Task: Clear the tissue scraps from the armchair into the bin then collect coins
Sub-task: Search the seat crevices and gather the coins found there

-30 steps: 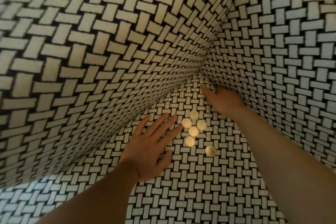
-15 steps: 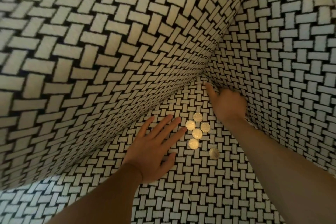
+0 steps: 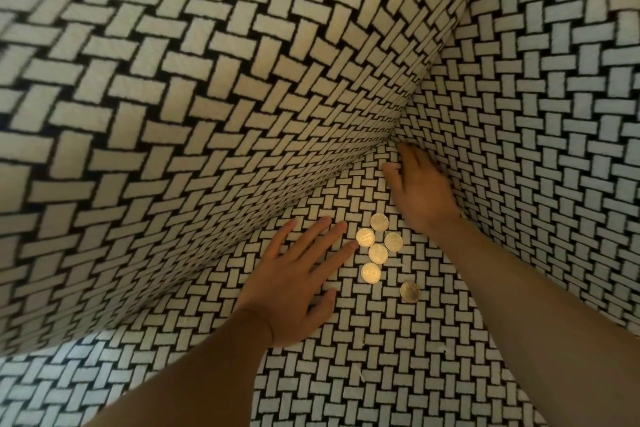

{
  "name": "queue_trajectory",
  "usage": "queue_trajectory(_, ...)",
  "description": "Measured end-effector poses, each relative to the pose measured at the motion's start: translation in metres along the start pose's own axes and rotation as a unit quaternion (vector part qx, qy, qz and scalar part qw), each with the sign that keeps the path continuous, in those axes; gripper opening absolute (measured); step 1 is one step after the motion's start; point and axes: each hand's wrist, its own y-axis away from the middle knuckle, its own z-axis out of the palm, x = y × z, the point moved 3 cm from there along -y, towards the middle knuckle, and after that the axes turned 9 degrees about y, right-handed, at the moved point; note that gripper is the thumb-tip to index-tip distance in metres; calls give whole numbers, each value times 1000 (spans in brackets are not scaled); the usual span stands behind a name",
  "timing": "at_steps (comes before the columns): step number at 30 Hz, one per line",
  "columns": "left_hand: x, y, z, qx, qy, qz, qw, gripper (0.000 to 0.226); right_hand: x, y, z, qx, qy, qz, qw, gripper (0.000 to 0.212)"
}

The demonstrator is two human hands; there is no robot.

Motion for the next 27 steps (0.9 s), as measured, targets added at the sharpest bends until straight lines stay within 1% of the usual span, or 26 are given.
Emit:
queue_trajectory(2,0,0,0,-1,1,-1,1000,64,-4,-2,1,-61,20,15,998,64)
queue_trajectory(7,0,1,1,-3,2,-2,1000,64,-19,-23,-7,-147,26,68,986,81)
queue_trajectory(10,-1,1,1,-2,-1,-2,1000,64,-23,-37,-21,-216,28,62,974,79)
queue_trajectory(12,-1,1,1,-6,-1,-2,1000,64,-27,-40,-24,-248,45,61,966,76)
queue_trajectory(14,-1,0,1,-6,-1,-1,1000,64,-32,-37,-19,-248,79,80,962,76)
queue_trajectory(17,-1,0,2,-1,-5,2,1000,64,-40,-31,-16,-208,157,108,959,71)
queue_trajectory(19,-1,0,2,0,-5,4,1000,64,-48,-27,-18,-169,232,81,954,62)
queue_trajectory(21,-1,0,2,0,-3,5,1000,64,-59,-23,-20,-146,292,28,945,55)
queue_trajectory(22,-1,0,3,0,-3,5,1000,64,-63,-22,-20,-150,297,9,943,53)
queue_trajectory(25,-1,1,2,-2,6,4,1000,65,-68,-18,-24,-179,261,-26,948,45)
queue_trajectory(27,-1,1,2,-6,13,4,1000,64,-72,-12,-22,-189,240,-80,949,42)
